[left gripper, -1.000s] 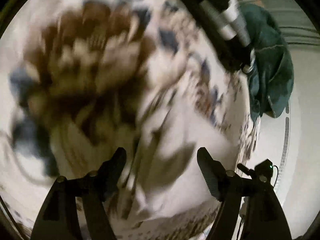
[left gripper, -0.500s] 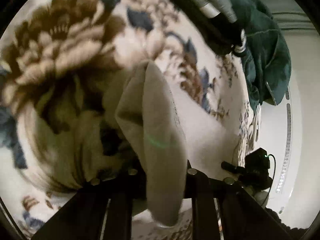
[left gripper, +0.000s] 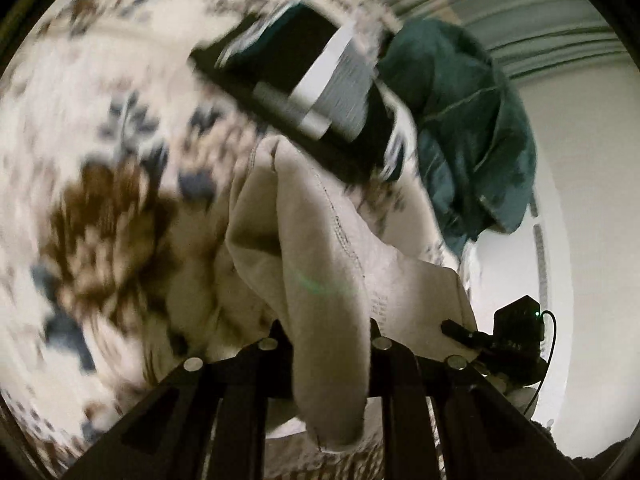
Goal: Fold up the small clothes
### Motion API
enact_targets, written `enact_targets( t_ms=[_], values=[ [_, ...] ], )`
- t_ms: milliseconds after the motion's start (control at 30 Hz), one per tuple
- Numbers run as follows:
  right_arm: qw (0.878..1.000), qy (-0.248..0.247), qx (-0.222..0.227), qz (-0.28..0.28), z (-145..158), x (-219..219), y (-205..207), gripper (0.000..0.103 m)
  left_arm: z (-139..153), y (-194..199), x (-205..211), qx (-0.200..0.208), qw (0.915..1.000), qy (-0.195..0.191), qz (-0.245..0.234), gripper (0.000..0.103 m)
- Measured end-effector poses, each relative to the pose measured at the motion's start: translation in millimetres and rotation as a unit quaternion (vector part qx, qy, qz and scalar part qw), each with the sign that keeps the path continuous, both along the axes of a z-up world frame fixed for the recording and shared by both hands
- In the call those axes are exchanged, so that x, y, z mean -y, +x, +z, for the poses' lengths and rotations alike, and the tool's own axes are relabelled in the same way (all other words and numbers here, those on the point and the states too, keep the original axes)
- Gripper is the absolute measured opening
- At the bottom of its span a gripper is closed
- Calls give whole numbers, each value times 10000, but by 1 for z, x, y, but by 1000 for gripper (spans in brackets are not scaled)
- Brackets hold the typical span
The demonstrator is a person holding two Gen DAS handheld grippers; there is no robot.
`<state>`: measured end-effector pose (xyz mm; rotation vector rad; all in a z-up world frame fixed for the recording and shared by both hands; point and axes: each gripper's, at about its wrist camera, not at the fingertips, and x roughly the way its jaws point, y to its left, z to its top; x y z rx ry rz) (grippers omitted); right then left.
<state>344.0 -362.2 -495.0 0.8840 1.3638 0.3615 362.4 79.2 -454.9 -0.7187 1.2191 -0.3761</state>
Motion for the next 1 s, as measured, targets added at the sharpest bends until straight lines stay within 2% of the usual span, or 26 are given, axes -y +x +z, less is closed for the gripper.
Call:
enact_targets(
  t_ms=[167, 300, 400, 533, 633, 700, 733, 767, 800, 833, 867, 900, 933, 967, 1000],
  values=[
    [9983, -12, 575, -45, 50, -15, 84, 12, 45, 95, -13, 530, 9986, 73, 16, 11],
    [9954, 1, 934, -208, 58, -30, 171, 12, 53, 183, -21, 845, 9960, 297, 9, 12],
    [9942, -117, 1022, -313, 44, -41, 239, 12, 40, 248, -26, 914, 9943, 543, 9, 12],
    [9947, -427, 868, -350, 15, -53, 305, 12, 1, 311, -29, 696, 9932, 899, -235, 13],
    [9938, -857, 670, -209, -7, -64, 335, 12, -31, 329, -29, 285, 9918, 1182, -399, 16],
    [9916, -1175, 514, -144, -14, -71, 340, 14, -36, 333, -34, 120, 9914, 1243, -400, 18],
    [9890, -1398, 471, -79, -14, -74, 343, 19, -36, 330, -34, 124, 9902, 1326, -412, 19],
    [9849, -1677, 426, 13, -12, -78, 345, 32, -32, 324, -32, 187, 9882, 1461, -415, 25],
    [9801, -1946, 394, 87, -10, -82, 343, 39, -26, 320, -30, 285, 9835, 1739, -404, 39],
    [9757, -2150, 398, 146, -9, -85, 339, 45, -20, 315, -27, 356, 9747, 2176, -371, 48],
    [9674, -2489, 397, 231, -6, -90, 336, 56, -17, 312, -24, 403, 9690, 2413, -344, 65],
    [9593, -2778, 411, 307, -2, -95, 330, 63, -13, 308, -21, 450, 9652, 2560, -305, 80],
    [9465, -3171, 444, 402, 3, -101, 325, 72, -8, 300, -17, 499, 9608, 2718, -237, 87],
    [9324, -3555, 457, 463, 5, -109, 321, 81, -7, 297, -15, 511, 9580, 2815, -198, 100],
    [9215, -3822, 463, 499, 8, -115, 315, 87, -7, 294, -12, 527, 9545, 2930, -164, 103]
  ],
)
